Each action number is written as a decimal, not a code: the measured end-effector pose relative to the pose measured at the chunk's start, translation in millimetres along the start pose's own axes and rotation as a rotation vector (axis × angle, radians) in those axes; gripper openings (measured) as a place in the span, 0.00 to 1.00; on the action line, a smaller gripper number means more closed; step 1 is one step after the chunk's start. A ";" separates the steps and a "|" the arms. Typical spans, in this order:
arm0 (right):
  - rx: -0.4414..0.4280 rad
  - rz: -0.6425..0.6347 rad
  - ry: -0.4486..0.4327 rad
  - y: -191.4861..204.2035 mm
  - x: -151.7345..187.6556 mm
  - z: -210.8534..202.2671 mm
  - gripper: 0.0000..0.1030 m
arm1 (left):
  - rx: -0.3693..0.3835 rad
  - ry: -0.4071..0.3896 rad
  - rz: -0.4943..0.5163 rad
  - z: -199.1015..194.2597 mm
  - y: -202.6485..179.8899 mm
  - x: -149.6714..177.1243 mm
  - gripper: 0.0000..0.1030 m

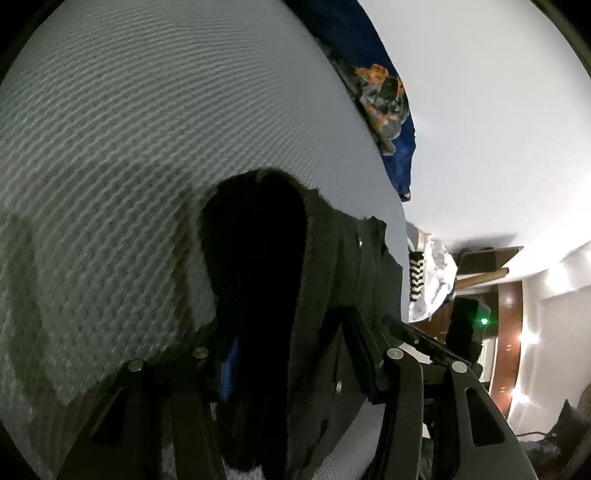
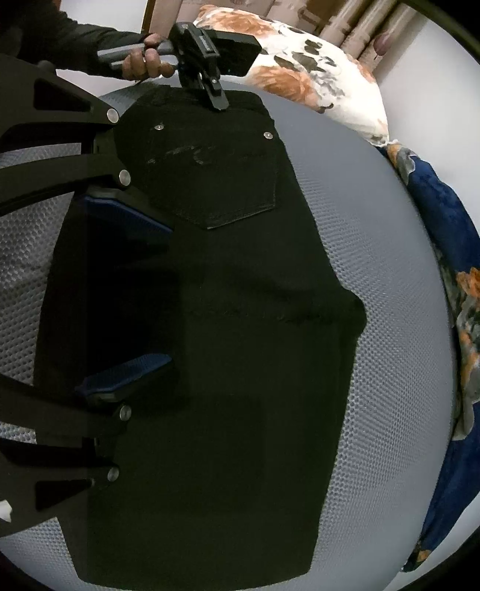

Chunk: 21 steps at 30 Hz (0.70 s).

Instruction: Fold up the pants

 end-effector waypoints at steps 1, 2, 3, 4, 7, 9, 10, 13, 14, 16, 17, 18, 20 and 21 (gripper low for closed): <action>-0.001 0.001 -0.007 -0.9 -0.7 -2.1 0.62 | -0.012 -0.009 0.008 0.3 -1.8 0.7 0.48; -0.003 0.004 -0.013 -2.1 -1.4 -4.0 0.62 | -0.027 -0.018 0.013 1.8 -4.2 2.0 0.47; -0.006 0.007 -0.023 -4.0 -2.3 -6.9 0.62 | -0.052 -0.035 0.020 0.9 -5.7 4.5 0.44; -0.008 0.010 -0.032 -6.6 -3.5 -9.5 0.62 | -0.069 -0.047 0.026 2.1 -8.0 5.8 0.42; -0.009 0.028 -0.055 -15.5 -7.2 -15.7 0.62 | -0.137 -0.078 0.023 4.3 -15.0 8.2 0.39; -0.015 0.043 -0.068 -21.9 -8.3 -20.5 0.62 | -0.187 -0.089 0.018 5.4 -22.0 8.9 0.35; -0.016 0.047 -0.076 -24.5 -8.4 -23.4 0.62 | -0.205 -0.094 0.016 5.2 -26.2 9.2 0.33; -0.021 0.052 -0.105 -32.9 -7.9 -34.1 0.62 | -0.224 -0.105 0.006 3.8 -41.8 9.0 0.28; -0.022 0.053 -0.115 -36.6 -7.6 -38.3 0.62 | -0.219 -0.113 0.005 2.7 -50.5 8.8 0.28; -0.023 0.062 -0.139 -44.7 -7.2 -46.4 0.62 | -0.196 -0.118 0.006 0.8 -70.3 10.0 0.25; -0.026 0.069 -0.147 -48.2 -7.1 -49.1 0.62 | -0.185 -0.121 0.009 1.8 -82.0 10.7 0.24; -0.031 0.080 -0.157 -54.2 -6.6 -52.9 0.62 | -0.174 -0.118 0.008 3.0 -92.8 11.7 0.24; -0.035 0.098 -0.173 -63.9 -7.4 -58.2 0.62 | -0.147 -0.126 0.011 8.8 -117.5 13.2 0.23; -0.041 0.110 -0.183 -70.8 -7.4 -61.6 0.62 | -0.127 -0.127 0.004 12.3 -126.1 13.6 0.22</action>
Point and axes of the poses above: each gripper's, at about its wrist camera, not at the fingertips, and z roughly the way its jaws point, y to its left, x to its underside, the point moved 3 cm from there along z, roughly the way its jaws point, and after that the axes turned 4 degrees about -y, right-handed, at the moved point
